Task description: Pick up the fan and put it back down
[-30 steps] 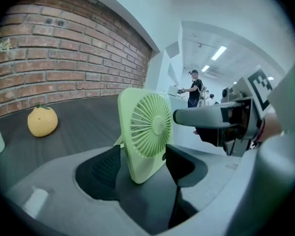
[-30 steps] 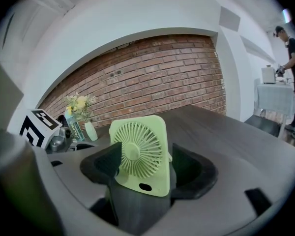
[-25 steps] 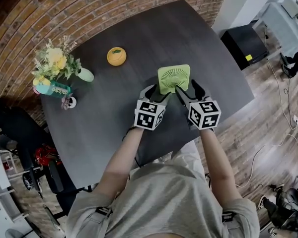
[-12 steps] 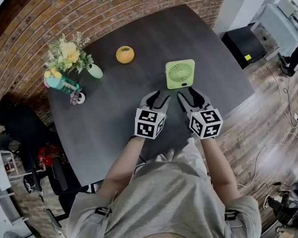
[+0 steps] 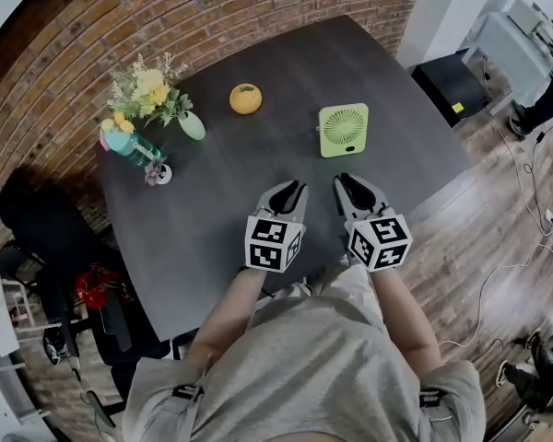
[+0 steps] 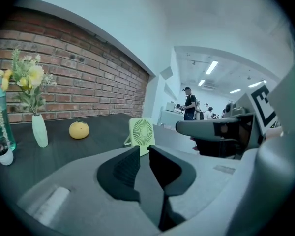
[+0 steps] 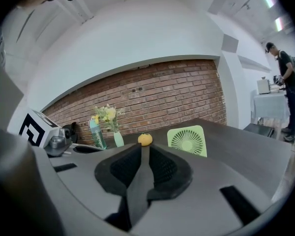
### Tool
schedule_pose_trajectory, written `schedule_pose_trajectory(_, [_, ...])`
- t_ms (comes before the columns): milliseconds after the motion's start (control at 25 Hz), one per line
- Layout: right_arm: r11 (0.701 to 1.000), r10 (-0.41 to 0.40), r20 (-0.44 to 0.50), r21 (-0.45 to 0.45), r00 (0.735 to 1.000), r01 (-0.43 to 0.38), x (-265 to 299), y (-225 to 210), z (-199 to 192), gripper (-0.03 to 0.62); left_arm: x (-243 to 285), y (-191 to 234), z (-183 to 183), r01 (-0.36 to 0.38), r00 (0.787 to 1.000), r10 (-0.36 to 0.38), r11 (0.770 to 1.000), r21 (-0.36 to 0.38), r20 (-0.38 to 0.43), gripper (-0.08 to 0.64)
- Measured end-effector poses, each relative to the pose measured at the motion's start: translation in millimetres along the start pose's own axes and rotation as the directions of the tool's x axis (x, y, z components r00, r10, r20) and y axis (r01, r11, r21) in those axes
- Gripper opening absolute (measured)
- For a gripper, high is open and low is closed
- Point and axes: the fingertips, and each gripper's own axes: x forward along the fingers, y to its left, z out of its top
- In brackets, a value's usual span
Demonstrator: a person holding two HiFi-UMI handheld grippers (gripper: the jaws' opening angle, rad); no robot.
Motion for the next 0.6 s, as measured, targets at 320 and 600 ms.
schedule_pose_trajectory(320, [1.0, -0.017, 0.037, -0.012, 0.999, 0.017, -24.9, 36.8, -3.9, 0.016, -43.2, -0.1, -10.4, 0.016, 1.0, -0.016, 1.0, 0.013, 0.013, 0.048])
schedule_pose_trajectory(600, [0.999, -0.023, 0.07, -0.04, 0.997, 0.026, -39.7, 63.4, -1.5, 0.005, -70.7, -0.7, -17.0, 0.044, 0.999, -0.044, 0.999, 0.005, 0.026, 0.04])
